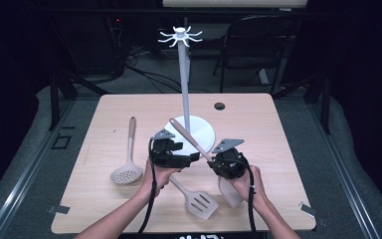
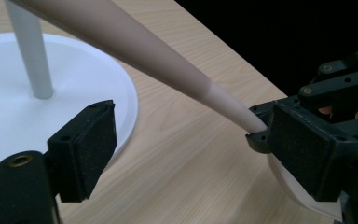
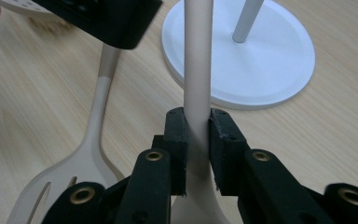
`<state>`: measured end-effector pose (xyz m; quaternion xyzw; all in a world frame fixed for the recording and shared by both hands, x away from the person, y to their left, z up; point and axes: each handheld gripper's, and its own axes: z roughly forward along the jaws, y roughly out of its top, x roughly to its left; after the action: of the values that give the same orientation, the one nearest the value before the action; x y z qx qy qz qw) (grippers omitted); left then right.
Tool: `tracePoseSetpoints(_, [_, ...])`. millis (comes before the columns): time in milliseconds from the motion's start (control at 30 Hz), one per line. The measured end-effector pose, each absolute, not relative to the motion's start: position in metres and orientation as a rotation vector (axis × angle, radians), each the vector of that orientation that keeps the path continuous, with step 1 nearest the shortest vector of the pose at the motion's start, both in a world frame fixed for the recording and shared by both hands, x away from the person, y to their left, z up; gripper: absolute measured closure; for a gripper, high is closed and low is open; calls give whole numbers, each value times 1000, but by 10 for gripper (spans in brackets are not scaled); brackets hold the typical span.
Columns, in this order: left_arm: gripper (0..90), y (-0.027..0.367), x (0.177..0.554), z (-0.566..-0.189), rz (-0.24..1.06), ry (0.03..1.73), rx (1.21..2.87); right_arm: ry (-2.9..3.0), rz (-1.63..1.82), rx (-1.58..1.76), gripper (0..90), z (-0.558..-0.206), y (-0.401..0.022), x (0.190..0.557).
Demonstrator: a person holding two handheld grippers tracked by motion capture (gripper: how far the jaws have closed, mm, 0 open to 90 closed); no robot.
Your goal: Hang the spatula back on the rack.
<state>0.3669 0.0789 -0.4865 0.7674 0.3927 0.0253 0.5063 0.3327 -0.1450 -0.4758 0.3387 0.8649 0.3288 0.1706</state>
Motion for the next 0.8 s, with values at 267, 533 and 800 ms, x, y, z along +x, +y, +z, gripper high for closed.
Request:
tracePoseSetpoints(267, [410, 68, 372, -489, 28, 953, 1751, 2425, 934, 947, 785, -475, -144, 333])
tracePoseSetpoints(533, [577, 60, 375, -485, 33, 928, 1681, 2361, 946, 966, 784, -472, -147, 333])
tracePoseSetpoints(800, [643, 51, 377, -483, 17, 887, 1641, 2304, 971, 980, 784, -470, -152, 334])
